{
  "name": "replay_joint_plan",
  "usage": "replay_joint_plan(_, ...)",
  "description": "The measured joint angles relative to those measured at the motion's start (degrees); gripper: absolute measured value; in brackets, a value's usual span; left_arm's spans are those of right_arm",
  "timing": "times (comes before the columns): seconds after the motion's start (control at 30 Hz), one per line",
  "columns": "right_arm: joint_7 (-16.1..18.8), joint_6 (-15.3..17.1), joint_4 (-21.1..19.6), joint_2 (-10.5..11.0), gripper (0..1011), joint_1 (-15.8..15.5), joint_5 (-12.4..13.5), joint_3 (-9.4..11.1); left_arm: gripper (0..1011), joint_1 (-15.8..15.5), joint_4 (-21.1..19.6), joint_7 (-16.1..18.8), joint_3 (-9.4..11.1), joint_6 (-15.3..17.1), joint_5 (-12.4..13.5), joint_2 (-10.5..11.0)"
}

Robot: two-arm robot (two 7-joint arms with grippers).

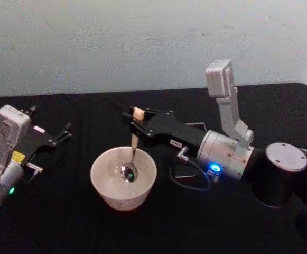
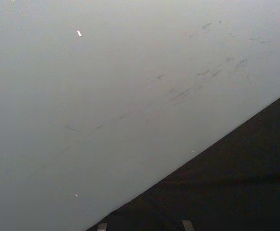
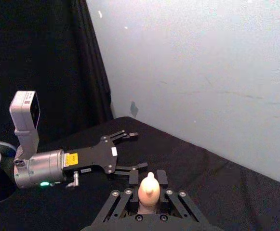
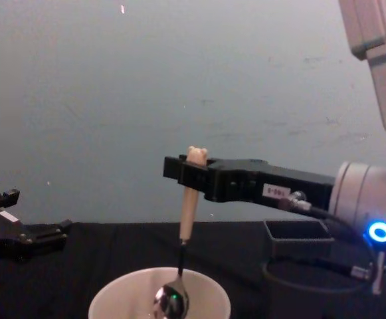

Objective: Pick up the stirring spoon with one hand, stir inside the cup, then place it back in its original position.

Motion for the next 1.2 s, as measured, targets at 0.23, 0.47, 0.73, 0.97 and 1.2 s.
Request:
replay_joint_plan(0.23, 0.2, -1.1, 1.0, -0.6, 215, 0.4, -1.8, -1.1, 1001, 0.0, 0.0, 0.0, 0.0, 0.0, 0.0, 0.0)
replay_joint_plan(0.47, 0.7, -1.3, 2.2, -1.2, 215, 0.7, -3.1, -2.1, 1001, 0.0, 0.0, 0.0, 0.0, 0.0, 0.0, 0.0)
replay_joint_plan(0.73, 1.5, -1.3, 3.2, -2.1, 215, 1.1, -3.8, -2.8, 1001, 0.0, 0.0, 0.0, 0.0, 0.0, 0.0, 0.0)
replay_joint_plan(0.97, 1.8, -1.6, 4.4, -3.0, 215, 1.6, -4.8, -3.5, 1001, 0.0, 0.0, 0.0, 0.0, 0.0, 0.0, 0.0)
replay_joint_plan(1.2, 1.8, -1.9, 6.7, -4.3, 215, 2.7, -6.2, -4.1, 1001, 0.0, 0.0, 0.0, 0.0, 0.0, 0.0, 0.0)
